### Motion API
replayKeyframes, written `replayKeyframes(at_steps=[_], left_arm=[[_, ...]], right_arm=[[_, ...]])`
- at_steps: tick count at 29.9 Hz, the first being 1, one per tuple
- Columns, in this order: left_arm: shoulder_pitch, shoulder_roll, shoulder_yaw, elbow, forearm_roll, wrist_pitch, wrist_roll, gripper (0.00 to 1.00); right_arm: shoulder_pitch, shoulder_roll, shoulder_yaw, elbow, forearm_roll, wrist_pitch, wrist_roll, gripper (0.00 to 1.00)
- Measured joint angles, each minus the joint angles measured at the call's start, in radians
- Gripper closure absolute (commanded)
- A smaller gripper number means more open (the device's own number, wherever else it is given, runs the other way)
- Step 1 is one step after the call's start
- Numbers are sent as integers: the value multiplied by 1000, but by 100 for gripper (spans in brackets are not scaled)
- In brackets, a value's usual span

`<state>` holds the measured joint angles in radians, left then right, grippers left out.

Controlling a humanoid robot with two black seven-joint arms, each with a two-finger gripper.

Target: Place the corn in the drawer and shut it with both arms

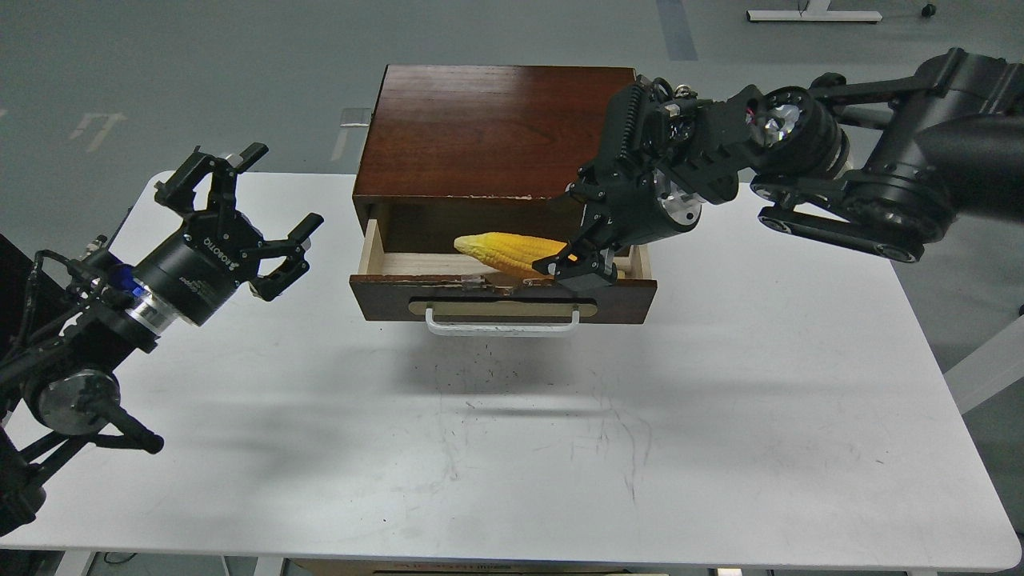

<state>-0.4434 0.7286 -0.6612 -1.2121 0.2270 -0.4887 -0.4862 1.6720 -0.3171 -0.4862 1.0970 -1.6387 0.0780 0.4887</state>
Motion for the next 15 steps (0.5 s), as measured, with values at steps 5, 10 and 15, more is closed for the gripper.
replayKeyframes(at_steps=[5,10,15], left_arm=[[0,0,0,0,0,0,1,0],[0,1,0,0,0,0,1,0],[0,2,0,-1,0,0,0,0]], right_arm=[[30,-21,8,29,91,-2,0,6],[72,-91,49,70,255,-1,0,4],[71,-217,111,119,495,3,0,4]])
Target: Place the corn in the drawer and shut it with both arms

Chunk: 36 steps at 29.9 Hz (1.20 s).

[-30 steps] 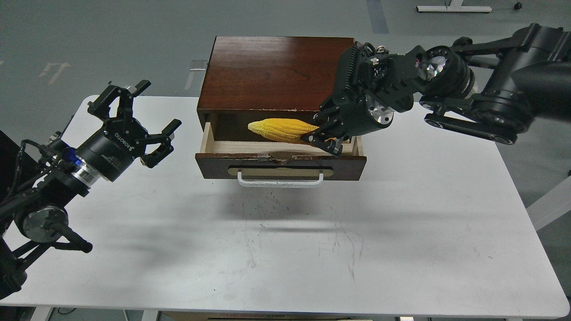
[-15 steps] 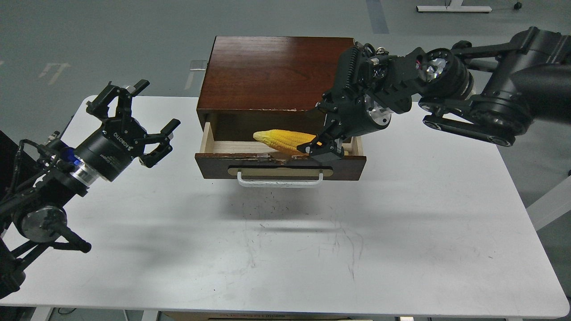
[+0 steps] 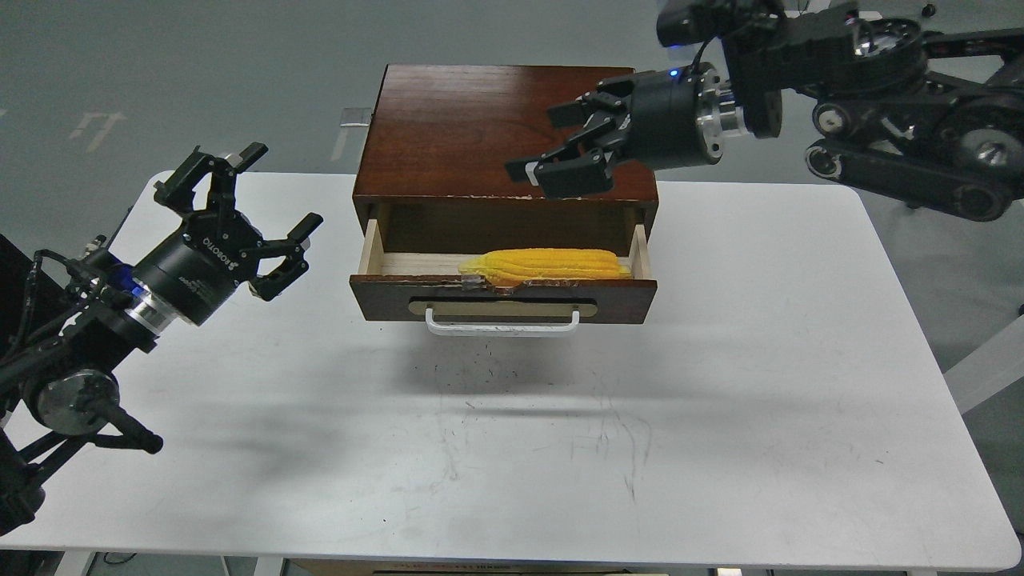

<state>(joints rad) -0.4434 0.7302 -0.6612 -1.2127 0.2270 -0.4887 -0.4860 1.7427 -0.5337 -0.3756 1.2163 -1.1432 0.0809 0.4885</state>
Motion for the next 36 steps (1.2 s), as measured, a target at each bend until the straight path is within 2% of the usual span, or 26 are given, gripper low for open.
replayKeyframes(at_steps=[7,13,17,22,31,36], left_arm=[[0,-6,0,0,0,0,0,0],[0,-12,3,1,0,0,0,0],[0,-12,4,4,0,0,-2,0],[-8,-11,4,41,0,0,-3,0],[-17,17,-2,70,-1,0,-3,0],[-123,57,-8,74,22,0,-3,0]], right_arm=[[-210,-178,135,-5,418,-2,0,4],[-529,-225,384,-33,663,-7,0,4],[-742,-208,559,-76,775,-8,0,4],[-910,-126,699,-149,886,-9,0,2],[-1031,-60,742,-247,1006,21,0,1],[-1048,-58,742,-250,1011,38,0,0]])
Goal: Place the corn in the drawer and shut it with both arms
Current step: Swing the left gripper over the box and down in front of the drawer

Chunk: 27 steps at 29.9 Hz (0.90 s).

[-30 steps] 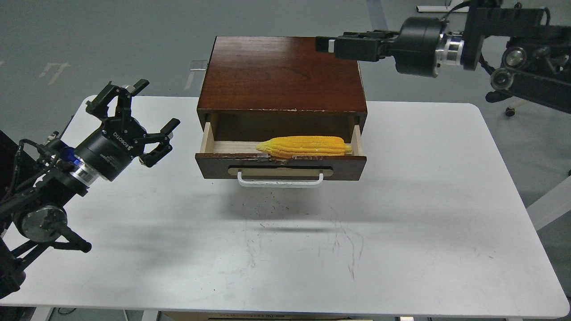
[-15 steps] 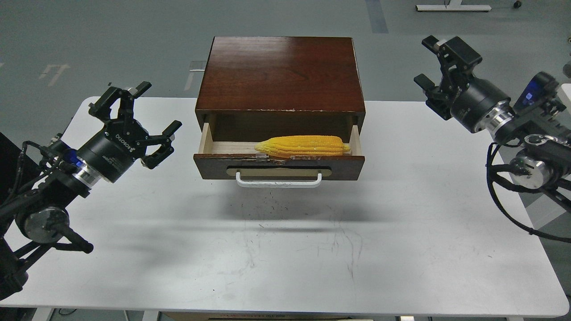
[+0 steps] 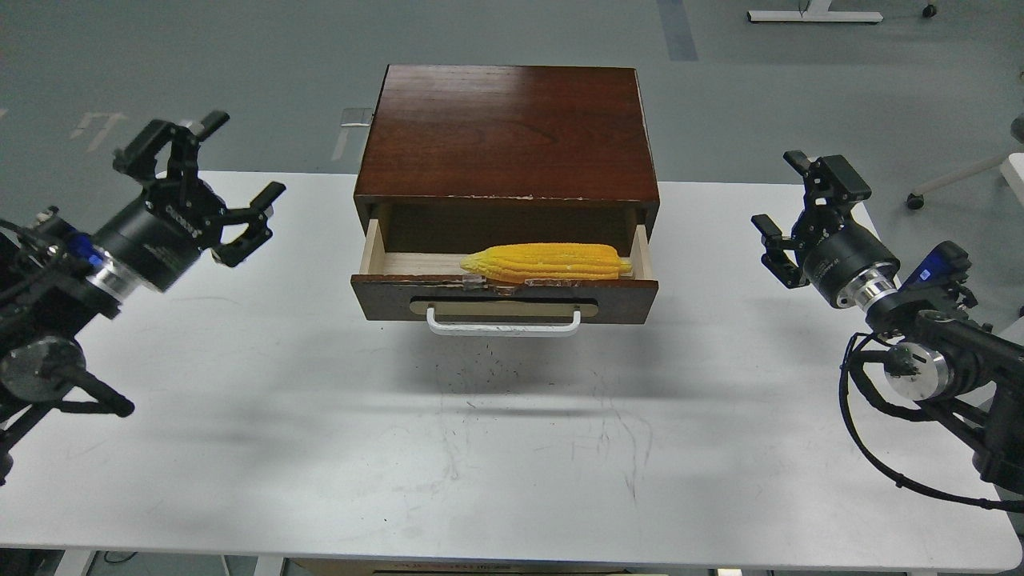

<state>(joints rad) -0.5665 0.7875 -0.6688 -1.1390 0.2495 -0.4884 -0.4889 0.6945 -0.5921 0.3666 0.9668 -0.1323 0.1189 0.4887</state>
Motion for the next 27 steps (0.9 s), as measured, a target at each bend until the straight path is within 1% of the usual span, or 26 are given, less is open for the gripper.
replayKeyframes(at_steps=[3,5,8,11,13,17,20,24,25,26,27], left_arm=[[-80,18,-4,-12,102,0,0,0],[-141,23,-8,-46,218,0,0,0],[-204,22,-8,-119,386,0,0,0],[-251,-5,-8,-239,596,0,0,0],[-262,-38,-6,-303,744,-1,0,0],[-266,-119,2,-394,1074,-1,0,0],[-263,-172,11,-432,1259,-1,0,1],[-253,-229,57,-450,1422,-1,0,6],[-253,-237,77,-451,1444,-1,0,8],[-253,-244,96,-453,1457,-1,0,17],[-253,-249,110,-454,1464,0,0,37]], right_arm=[[-4,0,0,-2,0,2,0,0],[-5,0,0,-2,0,3,0,0],[-6,0,0,-2,0,4,0,0],[-7,0,0,-2,0,4,0,0],[-7,0,-1,-2,0,4,0,0],[-9,0,-1,0,0,2,0,0],[-13,0,-1,-1,0,2,0,0],[-18,-2,0,-1,0,2,0,0],[-19,-2,0,-2,0,2,0,0],[-20,-3,0,-2,0,2,0,0],[-21,-3,0,-1,0,2,0,0]])
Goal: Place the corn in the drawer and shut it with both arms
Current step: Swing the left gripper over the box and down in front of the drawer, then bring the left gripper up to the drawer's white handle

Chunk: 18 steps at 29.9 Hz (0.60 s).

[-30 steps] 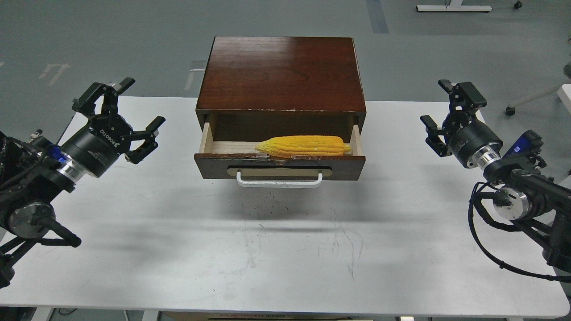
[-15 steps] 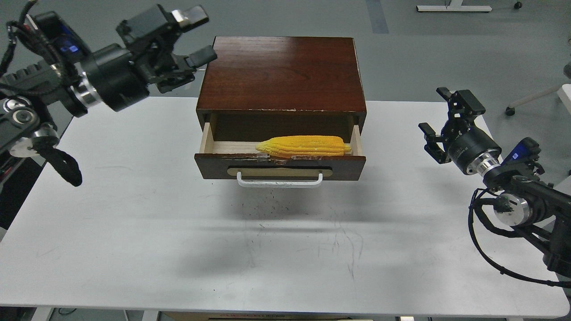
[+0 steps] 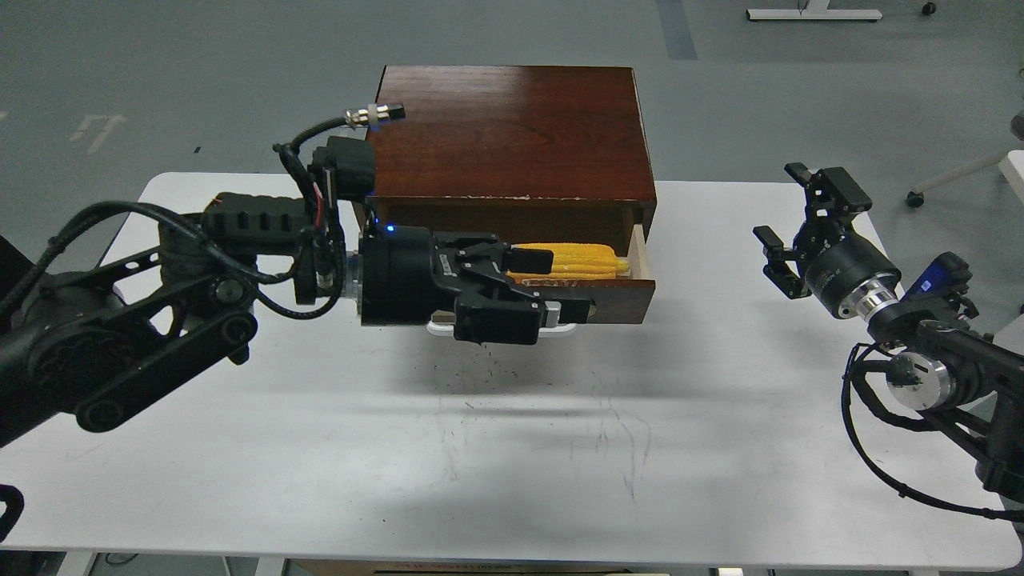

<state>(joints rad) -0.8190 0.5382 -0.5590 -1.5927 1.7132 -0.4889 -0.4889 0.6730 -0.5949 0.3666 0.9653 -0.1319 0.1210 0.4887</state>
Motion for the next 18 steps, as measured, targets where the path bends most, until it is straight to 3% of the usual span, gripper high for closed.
replayKeyframes(at_steps=[1,2,5,9,18], left_arm=[[2,-7,17,0,7,0,0,48],[6,-15,38,1,14,0,0,65],[32,-26,94,11,15,0,0,89],[111,-25,123,28,-9,0,0,100],[238,-21,104,87,-190,18,3,100]], right_arm=[[0,0,0,0,0,0,0,0],[-1,-1,0,0,0,-1,0,0],[-5,-2,0,0,0,-1,0,0],[-9,-2,0,1,0,-1,0,0],[-13,-5,0,1,0,-1,0,0]])
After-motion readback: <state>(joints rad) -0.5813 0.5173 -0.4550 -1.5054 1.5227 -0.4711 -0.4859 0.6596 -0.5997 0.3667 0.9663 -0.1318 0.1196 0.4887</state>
